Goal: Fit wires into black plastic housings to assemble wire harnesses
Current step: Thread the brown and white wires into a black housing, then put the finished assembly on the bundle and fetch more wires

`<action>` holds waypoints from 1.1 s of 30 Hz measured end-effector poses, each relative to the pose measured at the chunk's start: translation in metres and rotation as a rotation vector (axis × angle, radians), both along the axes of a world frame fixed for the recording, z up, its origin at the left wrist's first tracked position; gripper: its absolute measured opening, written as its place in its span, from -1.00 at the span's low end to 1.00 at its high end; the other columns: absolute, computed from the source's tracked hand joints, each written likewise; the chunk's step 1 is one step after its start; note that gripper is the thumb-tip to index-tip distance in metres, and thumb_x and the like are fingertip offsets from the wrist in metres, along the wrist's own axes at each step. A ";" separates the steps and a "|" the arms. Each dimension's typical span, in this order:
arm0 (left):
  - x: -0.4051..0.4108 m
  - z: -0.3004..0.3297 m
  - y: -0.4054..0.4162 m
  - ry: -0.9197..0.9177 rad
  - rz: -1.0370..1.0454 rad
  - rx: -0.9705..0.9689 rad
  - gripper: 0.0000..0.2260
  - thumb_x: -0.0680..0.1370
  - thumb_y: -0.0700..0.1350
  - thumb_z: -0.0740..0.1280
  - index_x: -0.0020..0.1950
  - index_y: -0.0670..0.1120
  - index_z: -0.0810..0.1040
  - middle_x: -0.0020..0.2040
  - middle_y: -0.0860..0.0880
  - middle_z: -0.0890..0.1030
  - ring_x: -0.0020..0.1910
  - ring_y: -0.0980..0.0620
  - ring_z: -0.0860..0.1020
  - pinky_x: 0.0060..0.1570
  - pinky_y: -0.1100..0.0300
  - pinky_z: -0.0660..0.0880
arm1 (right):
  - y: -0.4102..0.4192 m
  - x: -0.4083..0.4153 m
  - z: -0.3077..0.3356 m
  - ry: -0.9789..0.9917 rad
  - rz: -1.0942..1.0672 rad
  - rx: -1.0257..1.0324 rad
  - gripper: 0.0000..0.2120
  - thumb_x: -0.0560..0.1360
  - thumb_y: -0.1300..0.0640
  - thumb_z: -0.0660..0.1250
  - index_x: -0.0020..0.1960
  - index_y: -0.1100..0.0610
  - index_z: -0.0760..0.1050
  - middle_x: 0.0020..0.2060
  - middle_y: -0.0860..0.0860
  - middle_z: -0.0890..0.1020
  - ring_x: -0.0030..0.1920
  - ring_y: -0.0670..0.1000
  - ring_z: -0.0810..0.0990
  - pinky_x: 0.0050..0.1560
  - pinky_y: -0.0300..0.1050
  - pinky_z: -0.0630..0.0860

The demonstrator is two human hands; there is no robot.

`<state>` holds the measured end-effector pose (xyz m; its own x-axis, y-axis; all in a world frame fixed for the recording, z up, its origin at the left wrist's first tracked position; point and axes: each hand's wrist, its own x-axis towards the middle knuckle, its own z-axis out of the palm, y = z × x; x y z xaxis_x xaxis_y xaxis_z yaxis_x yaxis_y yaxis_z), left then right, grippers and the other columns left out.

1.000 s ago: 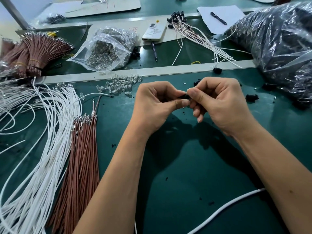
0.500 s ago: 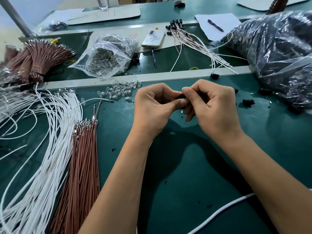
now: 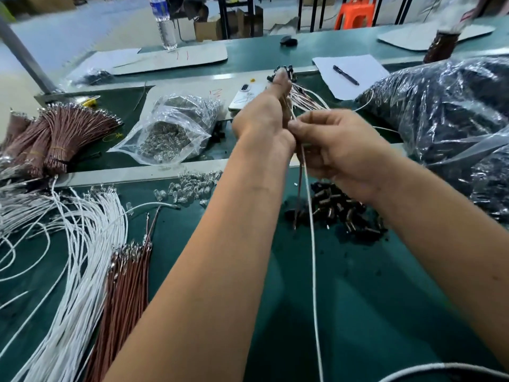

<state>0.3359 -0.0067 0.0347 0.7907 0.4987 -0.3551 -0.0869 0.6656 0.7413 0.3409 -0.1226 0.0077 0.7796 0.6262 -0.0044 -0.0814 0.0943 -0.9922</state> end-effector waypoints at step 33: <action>-0.059 -0.059 0.030 0.607 -0.672 1.539 -0.83 0.35 -0.11 0.62 -0.17 -0.05 0.66 -0.30 0.04 0.62 -0.25 0.01 0.59 -0.31 0.24 0.41 | 0.020 0.077 -0.007 -0.842 -0.057 -0.802 -0.89 0.55 0.17 0.43 -0.13 0.11 0.71 -0.34 -0.02 0.71 -0.51 -0.22 0.56 -0.36 -0.41 0.43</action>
<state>0.2768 0.0233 -0.0238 0.9264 0.3080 -0.2166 0.3760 -0.7870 0.4891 0.4180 -0.1023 0.0008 0.7512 0.6430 0.1493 0.6164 -0.6024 -0.5072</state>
